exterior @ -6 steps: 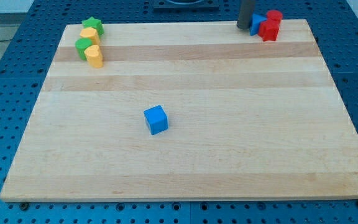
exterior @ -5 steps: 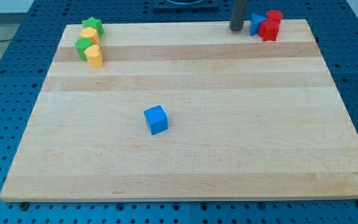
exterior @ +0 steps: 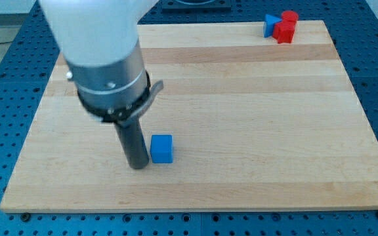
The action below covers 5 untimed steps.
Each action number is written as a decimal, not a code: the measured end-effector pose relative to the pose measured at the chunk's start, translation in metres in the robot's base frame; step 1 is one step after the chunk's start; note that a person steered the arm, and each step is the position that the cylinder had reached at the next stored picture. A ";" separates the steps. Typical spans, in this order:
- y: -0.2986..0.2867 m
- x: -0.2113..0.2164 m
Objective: Move the blue cube near the right center of the board
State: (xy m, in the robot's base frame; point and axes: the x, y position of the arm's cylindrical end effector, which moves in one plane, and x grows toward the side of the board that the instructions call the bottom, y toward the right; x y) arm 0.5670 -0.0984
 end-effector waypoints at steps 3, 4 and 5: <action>0.076 -0.060; 0.141 -0.090; 0.192 -0.116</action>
